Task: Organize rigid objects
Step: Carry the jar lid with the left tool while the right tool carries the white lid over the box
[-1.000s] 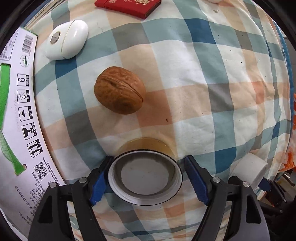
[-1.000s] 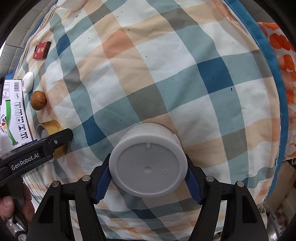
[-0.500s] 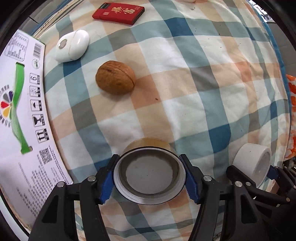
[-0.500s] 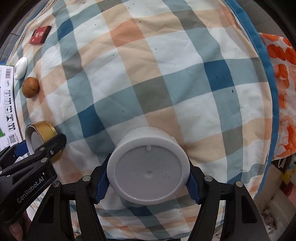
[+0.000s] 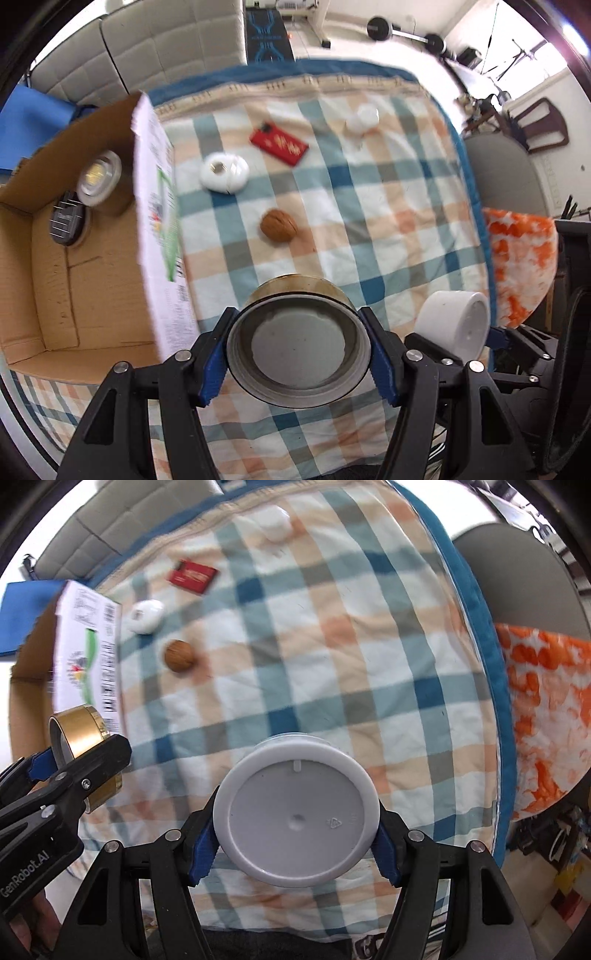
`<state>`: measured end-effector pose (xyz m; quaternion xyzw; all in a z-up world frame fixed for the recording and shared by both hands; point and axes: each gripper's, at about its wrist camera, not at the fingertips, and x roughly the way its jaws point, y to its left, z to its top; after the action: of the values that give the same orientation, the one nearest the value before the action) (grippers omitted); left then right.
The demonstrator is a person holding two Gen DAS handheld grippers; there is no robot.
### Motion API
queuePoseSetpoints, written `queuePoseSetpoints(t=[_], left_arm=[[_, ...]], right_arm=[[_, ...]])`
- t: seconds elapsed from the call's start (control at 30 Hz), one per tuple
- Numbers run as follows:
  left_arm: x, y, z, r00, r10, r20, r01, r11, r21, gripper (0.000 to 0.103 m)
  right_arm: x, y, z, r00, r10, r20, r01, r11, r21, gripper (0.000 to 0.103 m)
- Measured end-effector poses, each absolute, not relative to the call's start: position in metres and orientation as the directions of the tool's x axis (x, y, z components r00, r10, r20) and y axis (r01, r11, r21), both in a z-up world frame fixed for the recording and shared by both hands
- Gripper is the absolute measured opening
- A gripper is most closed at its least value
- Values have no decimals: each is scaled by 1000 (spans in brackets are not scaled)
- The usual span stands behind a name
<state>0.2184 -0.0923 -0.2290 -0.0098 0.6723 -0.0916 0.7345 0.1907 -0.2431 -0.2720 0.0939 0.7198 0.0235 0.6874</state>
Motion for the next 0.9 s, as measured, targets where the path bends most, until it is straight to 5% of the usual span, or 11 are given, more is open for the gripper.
queuePoseSetpoints(t=[0.37, 0.9], left_arm=[[224, 45, -173, 230, -126, -965, -19, 991, -134, 62], [240, 186, -196, 225, 2, -974, -139, 990, -30, 62]], right_arm=[[237, -111, -201, 54, 249, -967, -121, 963, 241, 71], [269, 53, -240, 22, 172, -985, -205, 965, 164, 71]])
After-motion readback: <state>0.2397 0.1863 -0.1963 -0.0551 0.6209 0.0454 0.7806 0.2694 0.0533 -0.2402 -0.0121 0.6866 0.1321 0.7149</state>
